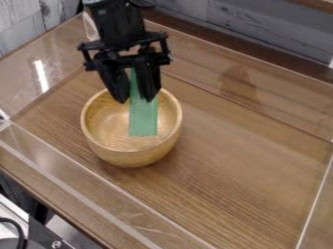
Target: Put the green block in the brown bowl
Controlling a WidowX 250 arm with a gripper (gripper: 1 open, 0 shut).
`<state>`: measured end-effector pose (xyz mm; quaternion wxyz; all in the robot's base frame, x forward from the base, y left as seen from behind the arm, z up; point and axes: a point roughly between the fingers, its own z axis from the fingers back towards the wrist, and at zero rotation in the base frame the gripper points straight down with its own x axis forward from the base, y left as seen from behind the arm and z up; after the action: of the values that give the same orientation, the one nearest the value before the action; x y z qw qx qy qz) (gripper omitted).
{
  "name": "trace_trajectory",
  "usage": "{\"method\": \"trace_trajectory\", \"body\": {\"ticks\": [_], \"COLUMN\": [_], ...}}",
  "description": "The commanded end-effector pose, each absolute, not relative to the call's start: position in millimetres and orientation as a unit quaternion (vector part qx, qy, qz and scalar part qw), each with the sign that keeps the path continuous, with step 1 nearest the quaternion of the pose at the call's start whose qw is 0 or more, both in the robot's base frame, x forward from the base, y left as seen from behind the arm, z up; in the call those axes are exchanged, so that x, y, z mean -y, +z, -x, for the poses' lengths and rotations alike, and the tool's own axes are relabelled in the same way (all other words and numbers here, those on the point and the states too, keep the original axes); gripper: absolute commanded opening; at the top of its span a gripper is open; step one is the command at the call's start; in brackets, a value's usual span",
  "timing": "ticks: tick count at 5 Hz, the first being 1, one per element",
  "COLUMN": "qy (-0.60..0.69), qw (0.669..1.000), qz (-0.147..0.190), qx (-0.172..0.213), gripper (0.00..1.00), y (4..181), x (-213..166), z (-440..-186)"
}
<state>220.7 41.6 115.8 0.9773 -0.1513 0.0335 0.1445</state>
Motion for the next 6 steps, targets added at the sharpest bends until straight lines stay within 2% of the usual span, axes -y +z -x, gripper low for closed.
{"method": "trace_trajectory", "body": {"ticks": [1,6], "qy": [0.141,0.145], "qw": [0.979,0.977], "qz": [0.145,0.15], "qx": [-0.022,-0.04], "gripper": [0.0,0.0], "y": [116.5,93.5], "x": [-48,-53], "z": [-224,-223]}}
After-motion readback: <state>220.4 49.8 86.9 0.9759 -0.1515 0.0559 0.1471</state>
